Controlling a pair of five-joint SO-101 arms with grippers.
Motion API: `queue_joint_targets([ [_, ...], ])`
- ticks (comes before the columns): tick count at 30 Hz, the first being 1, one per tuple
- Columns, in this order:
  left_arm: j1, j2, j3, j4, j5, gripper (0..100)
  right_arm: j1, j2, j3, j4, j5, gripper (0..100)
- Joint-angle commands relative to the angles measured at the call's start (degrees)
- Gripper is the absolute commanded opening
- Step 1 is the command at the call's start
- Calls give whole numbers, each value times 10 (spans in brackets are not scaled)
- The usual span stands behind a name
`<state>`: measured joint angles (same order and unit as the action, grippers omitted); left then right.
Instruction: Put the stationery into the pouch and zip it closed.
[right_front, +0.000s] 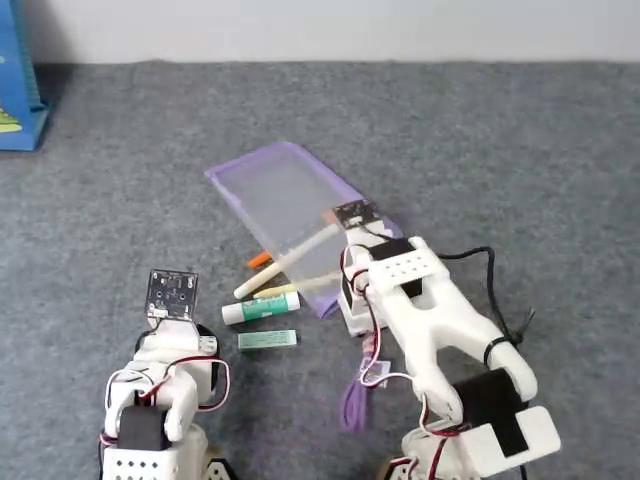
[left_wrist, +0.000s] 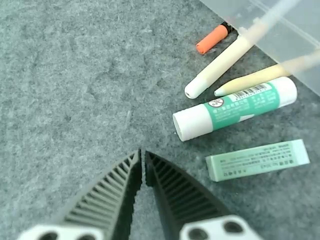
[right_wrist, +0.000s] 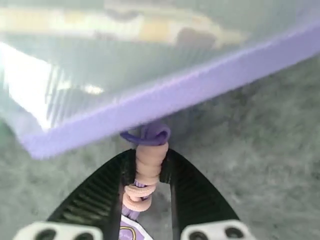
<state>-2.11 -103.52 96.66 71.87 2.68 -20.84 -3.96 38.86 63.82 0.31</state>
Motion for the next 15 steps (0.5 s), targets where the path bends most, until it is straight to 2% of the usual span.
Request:
queue_joint_targets([
  [1, -3, -7, -3, 1, -3, 12, 8, -77, -29, 42, 17, 9],
  [4, -3, -7, -3, 1, -3, 12, -3, -143, -29, 65, 17, 9],
  [9, -3, -7, -3, 1, -3, 12, -80, -243, -28, 104, 11, 9],
  [15, -3, -7, -3, 1, -3, 12, -152, -335, -28, 102, -55, 9],
])
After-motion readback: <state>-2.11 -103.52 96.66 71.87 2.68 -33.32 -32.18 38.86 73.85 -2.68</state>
